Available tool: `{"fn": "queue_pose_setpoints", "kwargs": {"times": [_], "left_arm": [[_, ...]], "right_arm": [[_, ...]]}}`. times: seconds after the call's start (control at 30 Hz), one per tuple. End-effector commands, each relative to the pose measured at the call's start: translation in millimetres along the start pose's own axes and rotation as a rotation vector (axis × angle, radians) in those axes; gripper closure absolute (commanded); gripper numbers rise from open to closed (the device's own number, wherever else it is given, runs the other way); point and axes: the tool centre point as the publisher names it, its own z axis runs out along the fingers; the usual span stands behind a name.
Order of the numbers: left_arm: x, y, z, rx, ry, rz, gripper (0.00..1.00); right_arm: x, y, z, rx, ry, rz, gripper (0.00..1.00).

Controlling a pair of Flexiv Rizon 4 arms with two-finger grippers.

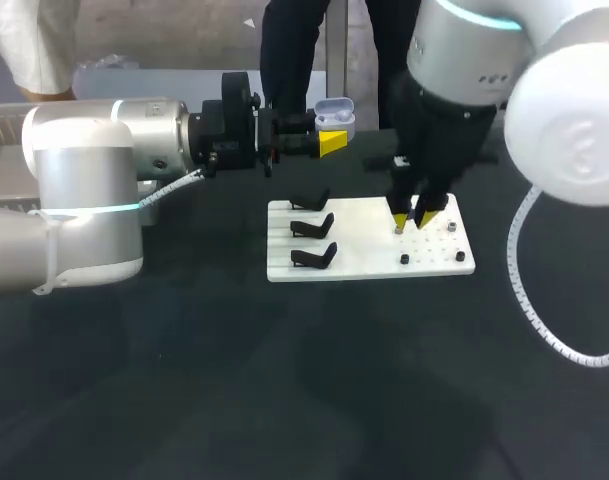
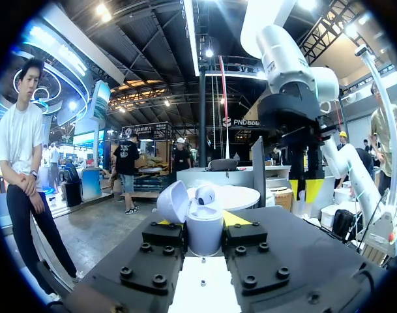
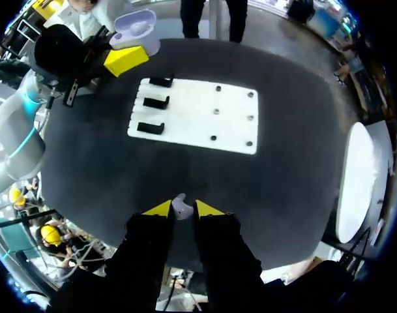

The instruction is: Pick up each earbud case from the left stands, insert the matching earbuds, close the lid, and place the case in the box.

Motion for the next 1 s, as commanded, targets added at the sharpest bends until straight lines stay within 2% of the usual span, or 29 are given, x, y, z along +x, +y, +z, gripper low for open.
{"fn": "queue_pose_setpoints", "kwargs": {"times": [0.03, 0.67, 0.73, 0.77, 1.0], "left_arm": [[0.8, -1.9, 0, -0.007, -0.004, 0.005, 1.0], [0.8, -1.9, 0, -0.007, -0.004, 0.005, 1.0], [0.8, -1.9, 0, -0.007, -0.004, 0.005, 1.0], [0.8, -1.9, 0, -0.007, -0.004, 0.005, 1.0], [0.8, -1.9, 0, -0.007, -0.004, 0.005, 1.0]], "right_arm": [[-3, 8, -15, 0.002, -0.005, -0.027, 1.0], [-3, 8, -15, 0.002, -0.005, -0.027, 1.0], [-10, 11, -18, -0.011, 0.012, -0.038, 1.0], [-15, 14, -21, -0.008, -0.02, -0.053, 1.0], [-46, 29, -33, -0.004, -0.022, -0.143, 1.0]]}}
